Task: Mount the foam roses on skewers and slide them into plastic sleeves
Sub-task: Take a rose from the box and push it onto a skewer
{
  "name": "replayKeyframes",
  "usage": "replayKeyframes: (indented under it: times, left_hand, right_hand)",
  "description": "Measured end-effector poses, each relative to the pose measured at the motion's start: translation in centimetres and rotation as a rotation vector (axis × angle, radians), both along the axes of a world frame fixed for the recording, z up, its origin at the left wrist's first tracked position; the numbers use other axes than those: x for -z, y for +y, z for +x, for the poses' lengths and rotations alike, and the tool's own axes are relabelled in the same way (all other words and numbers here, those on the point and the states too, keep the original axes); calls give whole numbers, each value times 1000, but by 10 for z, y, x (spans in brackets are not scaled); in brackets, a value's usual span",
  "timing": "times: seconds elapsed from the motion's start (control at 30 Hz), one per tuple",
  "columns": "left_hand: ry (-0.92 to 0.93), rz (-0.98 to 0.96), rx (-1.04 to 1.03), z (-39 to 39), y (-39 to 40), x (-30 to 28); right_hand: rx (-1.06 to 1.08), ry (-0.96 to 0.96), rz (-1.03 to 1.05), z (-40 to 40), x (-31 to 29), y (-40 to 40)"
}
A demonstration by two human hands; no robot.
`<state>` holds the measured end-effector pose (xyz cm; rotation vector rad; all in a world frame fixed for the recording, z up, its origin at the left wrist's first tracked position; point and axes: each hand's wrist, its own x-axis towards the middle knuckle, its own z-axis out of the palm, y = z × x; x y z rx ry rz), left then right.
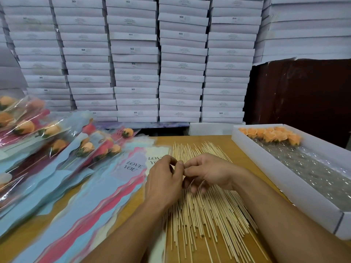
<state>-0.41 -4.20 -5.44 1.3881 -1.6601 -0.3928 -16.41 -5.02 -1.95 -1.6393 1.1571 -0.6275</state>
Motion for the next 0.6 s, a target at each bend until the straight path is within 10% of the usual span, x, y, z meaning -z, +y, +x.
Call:
replayKeyframes:
  times: [0.33, 0.6]
  left_hand:
    - [-81, 49, -25, -3, 1, 1]
    - [-147, 17, 15, -14, 4, 2]
  right_hand:
    - [99, 351, -141, 5, -8, 3]
    - [887, 529, -363, -71, -51, -73]
